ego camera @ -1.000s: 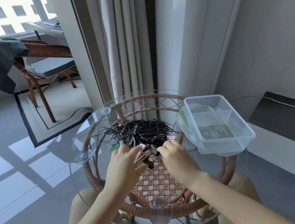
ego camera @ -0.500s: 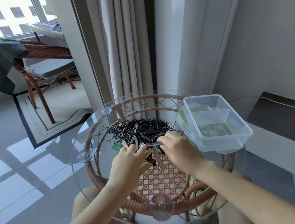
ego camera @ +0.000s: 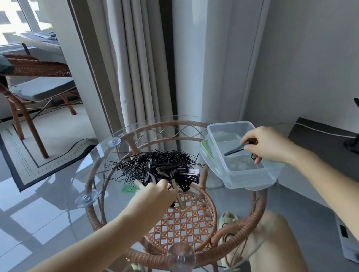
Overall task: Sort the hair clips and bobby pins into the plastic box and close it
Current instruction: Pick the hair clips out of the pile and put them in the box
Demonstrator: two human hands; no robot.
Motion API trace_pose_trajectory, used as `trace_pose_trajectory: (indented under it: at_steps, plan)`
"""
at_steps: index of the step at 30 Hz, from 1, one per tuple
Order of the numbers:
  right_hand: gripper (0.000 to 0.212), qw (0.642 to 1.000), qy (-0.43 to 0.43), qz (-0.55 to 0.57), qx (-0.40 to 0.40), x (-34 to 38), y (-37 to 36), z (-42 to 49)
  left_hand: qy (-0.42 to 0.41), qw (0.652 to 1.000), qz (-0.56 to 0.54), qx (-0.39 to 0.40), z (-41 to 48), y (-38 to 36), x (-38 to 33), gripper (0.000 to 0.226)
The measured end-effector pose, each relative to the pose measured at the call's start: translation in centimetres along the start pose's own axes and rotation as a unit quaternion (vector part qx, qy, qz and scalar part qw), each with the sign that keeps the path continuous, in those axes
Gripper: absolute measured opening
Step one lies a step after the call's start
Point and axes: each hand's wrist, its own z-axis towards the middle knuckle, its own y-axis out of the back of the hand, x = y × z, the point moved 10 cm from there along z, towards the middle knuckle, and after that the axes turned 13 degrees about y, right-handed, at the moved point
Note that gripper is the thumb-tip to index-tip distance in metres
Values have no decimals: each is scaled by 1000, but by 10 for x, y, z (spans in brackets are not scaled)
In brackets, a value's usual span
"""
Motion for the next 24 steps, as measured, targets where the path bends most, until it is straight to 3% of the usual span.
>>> trace_pose_trajectory:
  at_steps: [3, 6, 9, 12, 18, 24]
  plan:
    - [24, 998, 6, -30, 64, -2, -23, 2, -19, 1000, 5, 6, -1, 0, -2, 30]
    - [30, 998, 19, -60, 13, 1, -18, 1, -7, 999, -42, -1, 1, -5, 7, 26]
    - [24, 997, 41, -51, -42, 9, -10, -5, 35, 987, -156, 7, 2, -7, 25, 25]
    - [21, 994, 71, -49, -74, 16, -6, -12, 99, 953, -285, -17, -3, 8, 55, 24]
    - [20, 987, 106, -35, -112, 22, -2, -23, 158, 890, -423, -56, -7, 39, 86, 25]
    - [14, 974, 106, -4, -201, 16, 29, -41, 106, 784, -608, -61, 33, 116, 42, 24]
